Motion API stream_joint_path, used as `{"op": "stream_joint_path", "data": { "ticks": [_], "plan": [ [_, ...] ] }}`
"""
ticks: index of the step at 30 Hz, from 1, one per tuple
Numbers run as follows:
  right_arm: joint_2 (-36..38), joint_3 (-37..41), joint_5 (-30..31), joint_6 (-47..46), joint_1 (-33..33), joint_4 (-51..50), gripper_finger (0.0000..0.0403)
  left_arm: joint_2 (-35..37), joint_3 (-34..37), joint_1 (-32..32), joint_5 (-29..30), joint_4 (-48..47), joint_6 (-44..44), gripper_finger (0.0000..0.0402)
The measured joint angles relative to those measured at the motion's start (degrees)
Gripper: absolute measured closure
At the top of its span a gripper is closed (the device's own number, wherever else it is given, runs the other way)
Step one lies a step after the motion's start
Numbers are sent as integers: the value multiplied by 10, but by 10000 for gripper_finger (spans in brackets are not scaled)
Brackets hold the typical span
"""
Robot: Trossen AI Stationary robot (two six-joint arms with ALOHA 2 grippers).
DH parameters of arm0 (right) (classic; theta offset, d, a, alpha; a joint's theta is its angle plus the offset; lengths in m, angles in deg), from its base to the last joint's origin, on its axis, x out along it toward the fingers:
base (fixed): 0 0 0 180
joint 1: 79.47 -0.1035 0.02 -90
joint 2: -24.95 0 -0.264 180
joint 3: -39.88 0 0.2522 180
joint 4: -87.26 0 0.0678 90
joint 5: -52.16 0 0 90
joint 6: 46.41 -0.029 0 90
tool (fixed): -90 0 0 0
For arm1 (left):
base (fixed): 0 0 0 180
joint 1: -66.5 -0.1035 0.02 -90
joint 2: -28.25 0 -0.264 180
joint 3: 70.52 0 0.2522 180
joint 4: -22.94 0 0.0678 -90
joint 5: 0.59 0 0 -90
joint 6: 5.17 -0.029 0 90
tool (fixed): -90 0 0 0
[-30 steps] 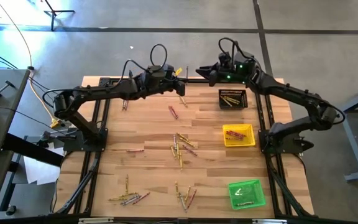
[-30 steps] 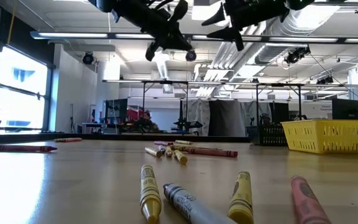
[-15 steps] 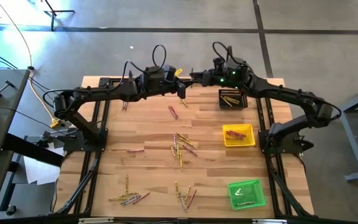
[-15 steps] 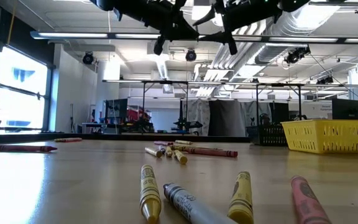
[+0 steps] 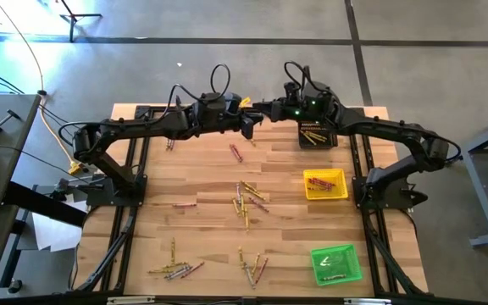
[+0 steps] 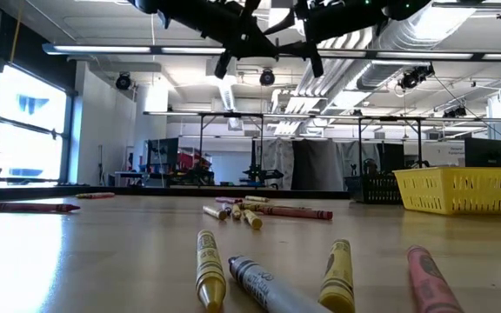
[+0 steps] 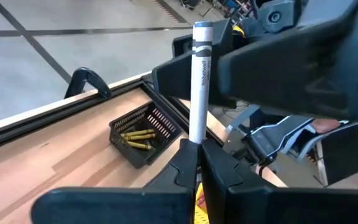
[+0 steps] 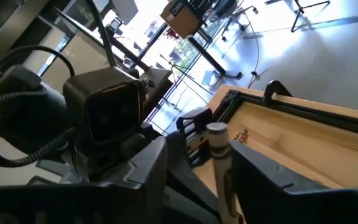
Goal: Sort crayons
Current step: Put the gray crayon into the green bin
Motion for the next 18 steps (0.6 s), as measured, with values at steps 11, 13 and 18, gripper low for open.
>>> {"op": "stream_joint_path", "data": {
  "ticks": [11,13,18],
  "plan": [
    [0,1,-11,6,8,-17,388,1,0,0,-12,13,-13,398],
    [1,1,-19,3,12,-22,384,1,0,-1,-29,15,-28,391],
    [6,1,-55,33,46,-69,391,0,0,-5,-56,12,-56,361]
  ]
}}
